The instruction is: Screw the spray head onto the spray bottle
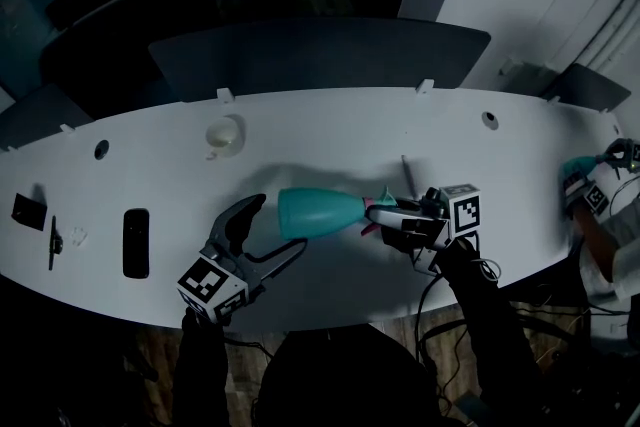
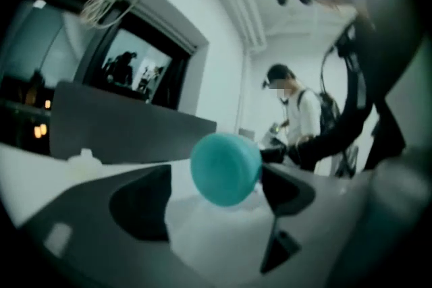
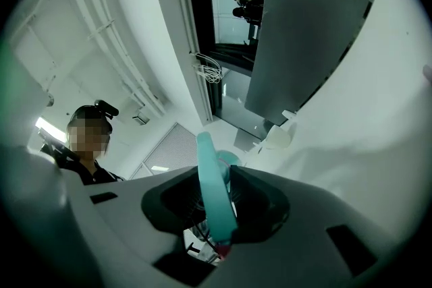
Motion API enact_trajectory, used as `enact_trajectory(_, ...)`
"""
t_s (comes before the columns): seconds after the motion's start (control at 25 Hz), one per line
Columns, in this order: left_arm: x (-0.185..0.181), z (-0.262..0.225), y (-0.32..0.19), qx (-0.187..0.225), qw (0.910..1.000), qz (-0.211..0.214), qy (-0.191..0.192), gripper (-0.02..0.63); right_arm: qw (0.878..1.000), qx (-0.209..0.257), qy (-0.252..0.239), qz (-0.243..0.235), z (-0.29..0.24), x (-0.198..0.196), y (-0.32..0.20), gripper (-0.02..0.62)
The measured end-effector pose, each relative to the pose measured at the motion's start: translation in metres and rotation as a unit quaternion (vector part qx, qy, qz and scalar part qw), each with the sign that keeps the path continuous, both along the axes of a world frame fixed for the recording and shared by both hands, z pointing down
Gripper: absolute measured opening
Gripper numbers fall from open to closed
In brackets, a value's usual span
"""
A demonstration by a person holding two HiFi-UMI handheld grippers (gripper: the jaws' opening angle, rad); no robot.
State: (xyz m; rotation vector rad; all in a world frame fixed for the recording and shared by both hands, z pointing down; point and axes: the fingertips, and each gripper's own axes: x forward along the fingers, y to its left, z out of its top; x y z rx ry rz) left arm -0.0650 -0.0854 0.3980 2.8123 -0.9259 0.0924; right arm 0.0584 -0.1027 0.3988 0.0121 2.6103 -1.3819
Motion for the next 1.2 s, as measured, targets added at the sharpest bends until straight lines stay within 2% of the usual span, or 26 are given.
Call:
enact_trajectory(0.04,-0.003,-0.003,0.001,-0.038,0.9977,0.01,0.056,0.42,1.0,0.005,0.004,-0.005,-0.001,0.0,0.001,0.132)
enact_trajectory(0.08,-0.004,-0.007,0.003,-0.074,0.9902,0.024,0.116,0.42,1.0,0.01,0.01,-0.013,-0.001,-0.001,0.003,0.132)
enact_trajectory(0.16,-0.002,-0.013,0.005,-0.141,0.9646,0.054,0.216,0.42,0.999,0.021,0.018,-0.029,-0.003,-0.004,0.008,0.132)
enact_trajectory(0.24,0.002,-0.009,0.006,-0.196,0.9432,0.074,0.257,0.42,0.999,0.03,0.014,-0.042,-0.007,-0.008,0.014,0.132)
enact_trajectory(0.32,0.008,-0.002,0.01,-0.231,0.9331,0.096,0.258,0.42,0.998,0.036,0.009,-0.053,-0.009,-0.01,0.018,0.132)
enact_trajectory(0.44,0.017,0.003,0.016,-0.247,0.9306,0.123,0.241,0.42,0.997,0.04,0.016,-0.058,-0.006,-0.008,0.018,0.132)
enact_trajectory(0.52,0.019,0.003,0.019,-0.228,0.9389,0.132,0.221,0.42,0.997,0.04,0.024,-0.059,-0.004,-0.007,0.019,0.132)
enact_trajectory(0.56,0.02,0.002,0.021,-0.207,0.9483,0.132,0.201,0.417,0.997,0.039,0.022,-0.057,-0.005,-0.008,0.018,0.132)
enact_trajectory(0.6,0.022,0.002,0.023,-0.176,0.9612,0.132,0.167,0.417,0.998,0.036,0.021,-0.054,-0.005,-0.008,0.017,0.132)
enact_trajectory(0.68,0.03,0.008,0.028,-0.082,0.9866,0.13,0.055,0.416,0.998,0.029,0.024,-0.045,-0.002,-0.006,0.015,0.132)
enact_trajectory(0.72,0.033,0.012,0.03,-0.025,0.9914,0.128,-0.015,0.416,0.998,0.026,0.03,-0.04,0.001,-0.005,0.015,0.132)
enact_trajectory(0.76,0.036,0.016,0.031,0.029,0.9883,0.124,-0.083,0.416,0.998,0.023,0.036,-0.036,0.004,-0.004,0.014,0.132)
enact_trajectory(0.84,0.038,0.02,0.03,0.117,0.969,0.11,-0.188,0.414,0.999,0.017,0.04,-0.03,0.008,-0.004,0.014,0.132)
enact_trajectory(0.92,0.038,0.019,0.027,0.175,0.9481,0.092,-0.249,0.414,0.999,0.013,0.031,-0.021,0.007,-0.004,0.013,0.132)
enact_trajectory(1.0,0.039,0.023,0.024,0.202,0.9326,0.076,-0.29,0.416,0.999,0.016,0.029,-0.013,0.007,-0.003,0.012,0.131)
enact_trajectory(1.04,0.039,0.025,0.023,0.2,0.9311,0.071,-0.296,0.417,0.999,0.017,0.03,-0.011,0.008,-0.004,0.011,0.132)
enact_trajectory(1.08,0.039,0.025,0.022,0.19,0.9372,0.066,-0.285,0.417,0.999,0.018,0.03,-0.008,0.008,-0.004,0.011,0.131)
enact_trajectory(1.12,0.038,0.023,0.021,0.171,0.9515,0.059,-0.249,0.419,1.0,0.017,0.026,-0.004,0.007,-0.003,0.009,0.131)
enact_trajectory(1.16,0.034,0.016,0.019,0.14,0.9711,0.047,-0.187,0.422,1.0,0.016,0.019,0.002,0.006,-0.002,0.008,0.132)
enact_trajectory(1.2,0.027,0.009,0.016,0.095,0.9891,0.033,-0.108,0.422,1.0,0.017,0.011,0.007,0.003,-0.001,0.007,0.132)
